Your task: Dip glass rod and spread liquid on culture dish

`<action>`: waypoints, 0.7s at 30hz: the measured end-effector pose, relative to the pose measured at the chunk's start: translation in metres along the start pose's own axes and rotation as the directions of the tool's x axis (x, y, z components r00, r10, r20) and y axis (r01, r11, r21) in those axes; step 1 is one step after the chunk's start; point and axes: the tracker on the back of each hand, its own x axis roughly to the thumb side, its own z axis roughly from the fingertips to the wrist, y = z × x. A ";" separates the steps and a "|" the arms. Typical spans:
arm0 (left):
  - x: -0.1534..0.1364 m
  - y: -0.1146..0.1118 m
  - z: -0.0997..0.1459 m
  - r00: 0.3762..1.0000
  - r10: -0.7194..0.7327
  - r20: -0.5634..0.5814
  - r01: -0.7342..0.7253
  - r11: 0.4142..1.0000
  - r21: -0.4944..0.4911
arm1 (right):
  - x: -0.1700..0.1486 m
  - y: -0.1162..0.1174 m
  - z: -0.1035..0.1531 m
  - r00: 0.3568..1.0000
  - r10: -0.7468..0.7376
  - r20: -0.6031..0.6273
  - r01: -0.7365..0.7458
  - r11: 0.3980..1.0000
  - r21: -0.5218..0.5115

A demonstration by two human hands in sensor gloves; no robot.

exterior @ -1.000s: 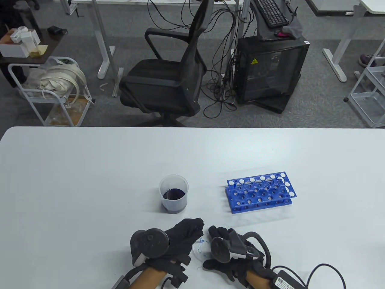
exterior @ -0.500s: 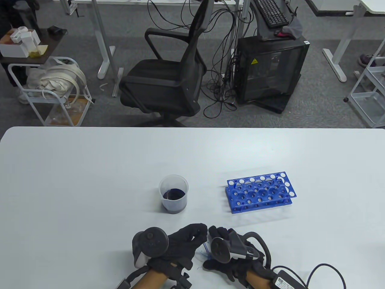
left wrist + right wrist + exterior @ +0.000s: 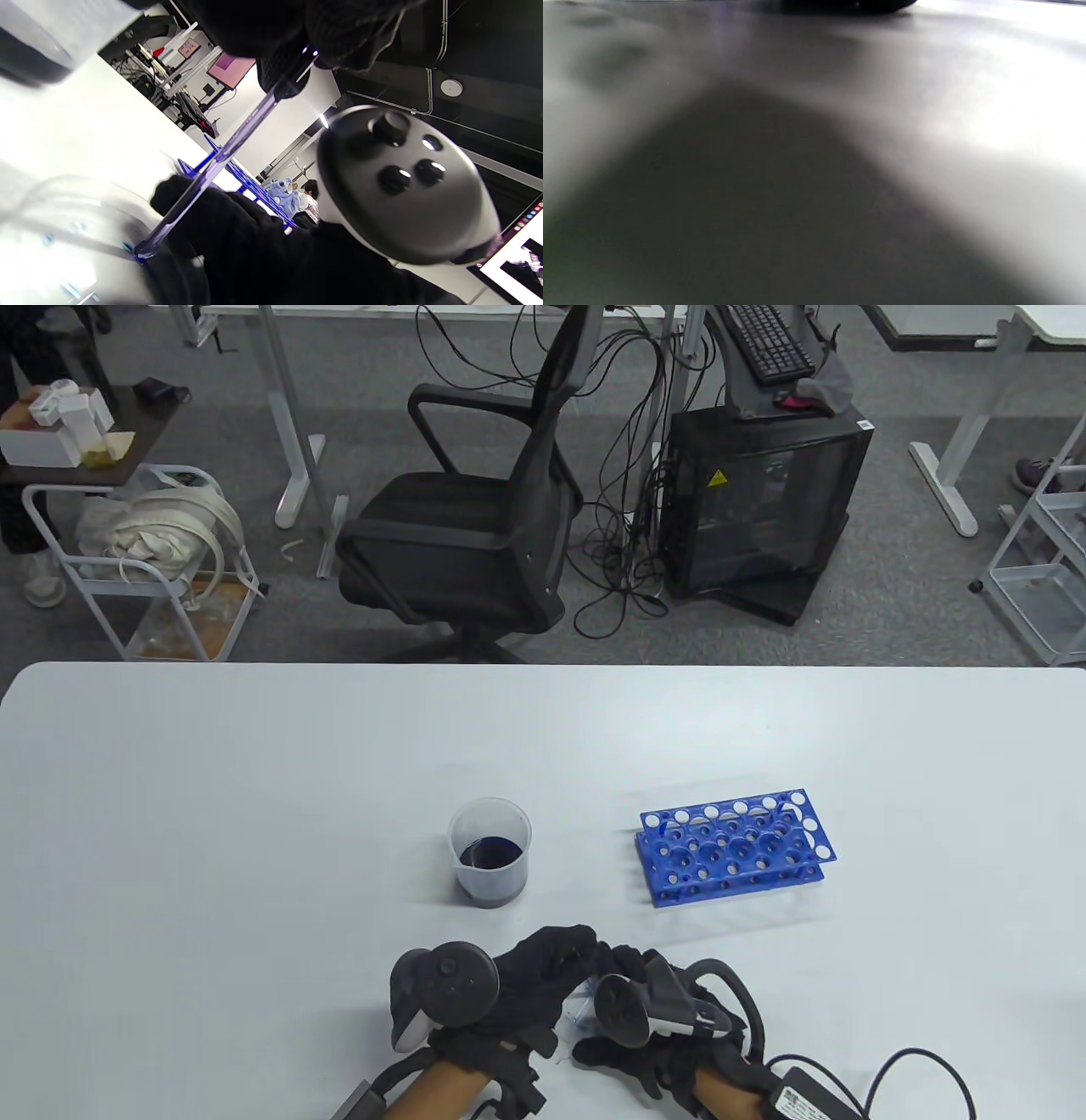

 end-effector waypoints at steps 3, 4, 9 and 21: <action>-0.003 0.006 0.000 1.000 -0.024 -0.003 0.024 0.999 0.023 | 0.000 0.000 0.000 1.000 0.000 0.000 0.000 1.000 0.000; -0.002 0.008 0.000 0.999 -0.032 -0.001 0.032 0.999 0.026 | 0.000 0.000 0.000 1.000 -0.001 0.001 0.001 1.000 0.000; 0.002 0.013 0.004 0.995 -0.096 0.024 0.095 0.995 0.042 | 0.000 0.000 0.000 1.000 -0.001 0.000 0.001 1.000 0.000; 0.006 -0.012 0.005 0.993 0.121 -0.005 -0.121 0.992 -0.026 | 0.000 0.000 0.000 1.000 -0.006 0.004 0.006 1.000 0.000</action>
